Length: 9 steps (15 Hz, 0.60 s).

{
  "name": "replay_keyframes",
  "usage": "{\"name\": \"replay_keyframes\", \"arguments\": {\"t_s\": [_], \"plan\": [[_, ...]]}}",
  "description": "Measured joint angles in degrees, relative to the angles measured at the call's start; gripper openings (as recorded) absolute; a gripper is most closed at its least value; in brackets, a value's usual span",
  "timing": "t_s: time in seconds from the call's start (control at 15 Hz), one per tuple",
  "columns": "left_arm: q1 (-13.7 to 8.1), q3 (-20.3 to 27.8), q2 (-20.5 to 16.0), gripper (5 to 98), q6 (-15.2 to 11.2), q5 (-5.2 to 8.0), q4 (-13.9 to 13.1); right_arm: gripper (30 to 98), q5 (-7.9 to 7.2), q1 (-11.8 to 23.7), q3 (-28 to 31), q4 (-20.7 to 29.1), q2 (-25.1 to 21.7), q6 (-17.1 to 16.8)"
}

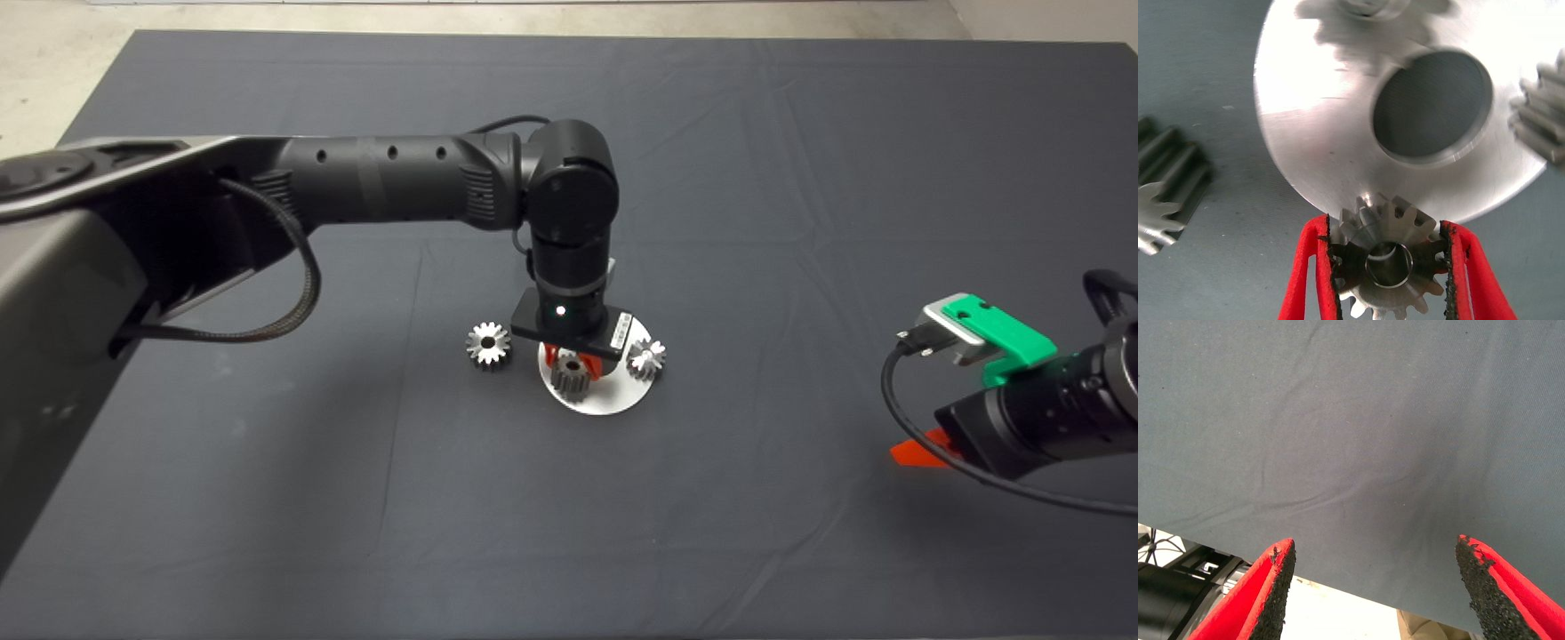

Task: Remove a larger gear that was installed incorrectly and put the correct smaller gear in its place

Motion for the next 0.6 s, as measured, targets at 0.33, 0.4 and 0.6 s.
{"name": "replay_keyframes", "arguments": {"t_s": [0.33, 0.4, 0.6], "plan": [[0.0, 1.7, -2.1, 21.9, -2.5, 0.09, 3.0, 63.6, 0.01, 0.0, -0.2, 0.0, 0.1, 0.0], [0.0, 1.9, -2.2, 21.9, -2.9, 0.17, 3.2, 63.6, 0.01, 0.0, -0.2, 0.0, 0.1, 0.0], [0.0, 2.3, -2.4, 22.0, -4.0, 0.30, 3.6, 63.6, 0.00, 0.0, -0.5, 0.0, 0.1, 0.0]]}}
